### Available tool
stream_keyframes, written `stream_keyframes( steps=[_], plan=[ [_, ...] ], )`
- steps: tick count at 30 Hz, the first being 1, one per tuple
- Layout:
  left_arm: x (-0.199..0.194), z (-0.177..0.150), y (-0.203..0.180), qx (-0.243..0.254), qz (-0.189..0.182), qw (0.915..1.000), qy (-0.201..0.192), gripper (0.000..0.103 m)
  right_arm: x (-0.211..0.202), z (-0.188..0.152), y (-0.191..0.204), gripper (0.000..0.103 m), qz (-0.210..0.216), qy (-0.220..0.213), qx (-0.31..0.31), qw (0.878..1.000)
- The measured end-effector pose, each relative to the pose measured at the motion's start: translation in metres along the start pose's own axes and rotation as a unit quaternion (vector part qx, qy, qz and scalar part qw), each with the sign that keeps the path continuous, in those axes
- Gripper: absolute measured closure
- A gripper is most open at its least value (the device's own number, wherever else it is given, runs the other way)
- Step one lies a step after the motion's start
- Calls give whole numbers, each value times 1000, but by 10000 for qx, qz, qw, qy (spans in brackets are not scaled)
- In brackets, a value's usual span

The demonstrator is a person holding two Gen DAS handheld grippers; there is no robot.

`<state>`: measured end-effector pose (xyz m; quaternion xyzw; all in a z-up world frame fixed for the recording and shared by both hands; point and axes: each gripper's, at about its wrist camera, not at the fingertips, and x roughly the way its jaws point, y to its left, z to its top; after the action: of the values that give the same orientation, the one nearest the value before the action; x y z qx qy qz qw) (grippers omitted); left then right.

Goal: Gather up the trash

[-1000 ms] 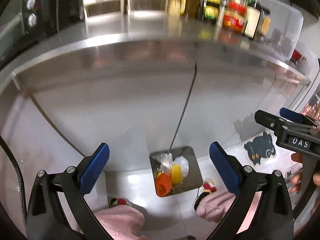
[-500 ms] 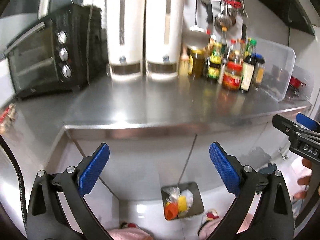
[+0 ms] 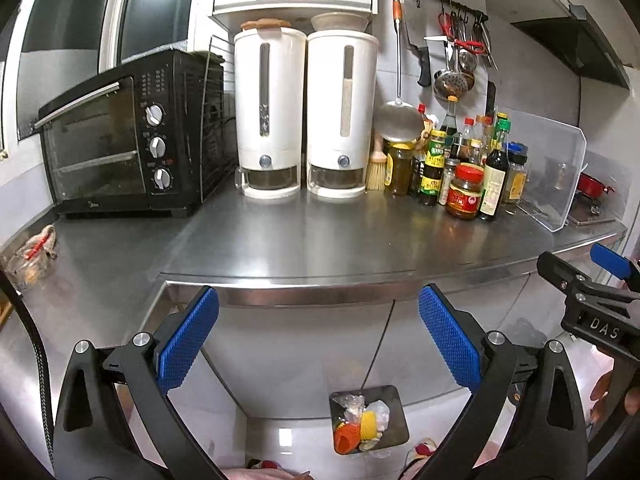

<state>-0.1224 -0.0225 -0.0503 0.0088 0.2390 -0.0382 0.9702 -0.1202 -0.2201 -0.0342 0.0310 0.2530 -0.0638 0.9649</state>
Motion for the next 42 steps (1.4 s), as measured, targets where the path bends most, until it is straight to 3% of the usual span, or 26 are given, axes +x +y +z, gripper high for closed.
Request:
stream_keyframes(
  steps=[27,42],
  plan=[
    [-34,14,-2,6,248,9988,-416,8,-35,15,11,3,194,-389,0,9991],
    [-40,19,-1,29,240,9984,-503,8,-38,16,10,3,220,-386,-2,9990]
  ],
)
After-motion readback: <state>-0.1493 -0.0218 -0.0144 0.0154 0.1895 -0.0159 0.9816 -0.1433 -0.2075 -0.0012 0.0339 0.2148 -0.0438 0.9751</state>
